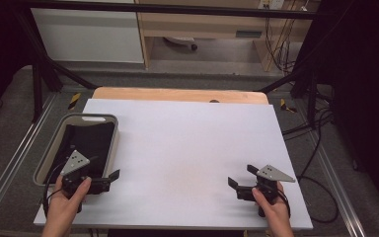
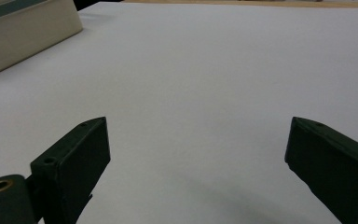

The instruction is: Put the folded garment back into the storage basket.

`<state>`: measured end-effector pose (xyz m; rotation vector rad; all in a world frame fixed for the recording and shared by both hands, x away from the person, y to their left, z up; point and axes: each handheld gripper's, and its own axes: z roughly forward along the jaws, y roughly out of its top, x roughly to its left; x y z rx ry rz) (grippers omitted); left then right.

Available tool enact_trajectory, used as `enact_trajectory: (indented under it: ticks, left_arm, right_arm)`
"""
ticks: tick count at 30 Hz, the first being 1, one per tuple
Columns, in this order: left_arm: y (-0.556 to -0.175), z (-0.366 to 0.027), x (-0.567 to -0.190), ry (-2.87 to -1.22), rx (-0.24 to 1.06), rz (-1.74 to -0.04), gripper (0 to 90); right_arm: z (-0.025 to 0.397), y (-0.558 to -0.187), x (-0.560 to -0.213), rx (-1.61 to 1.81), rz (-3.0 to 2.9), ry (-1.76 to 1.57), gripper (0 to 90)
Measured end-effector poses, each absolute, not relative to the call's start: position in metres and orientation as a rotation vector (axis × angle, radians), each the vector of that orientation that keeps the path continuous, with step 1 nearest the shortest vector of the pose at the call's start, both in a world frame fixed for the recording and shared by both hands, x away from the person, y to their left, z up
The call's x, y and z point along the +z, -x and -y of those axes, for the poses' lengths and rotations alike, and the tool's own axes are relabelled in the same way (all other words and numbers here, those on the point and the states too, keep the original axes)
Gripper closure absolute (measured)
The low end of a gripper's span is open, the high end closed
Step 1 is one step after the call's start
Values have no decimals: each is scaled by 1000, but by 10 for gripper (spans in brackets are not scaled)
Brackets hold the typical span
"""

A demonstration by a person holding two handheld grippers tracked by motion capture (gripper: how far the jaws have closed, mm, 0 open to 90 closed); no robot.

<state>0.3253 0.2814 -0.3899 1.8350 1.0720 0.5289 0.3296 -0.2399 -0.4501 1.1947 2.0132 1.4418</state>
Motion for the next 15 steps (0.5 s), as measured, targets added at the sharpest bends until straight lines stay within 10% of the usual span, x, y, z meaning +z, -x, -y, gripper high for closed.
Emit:
enact_trajectory:
  ticks: [15]
  left_arm:
    - [-323,-272,-389,-1864,550,-1040,63]
  right_arm:
    - [222,-334,-448,1423,-2019,-1136,79]
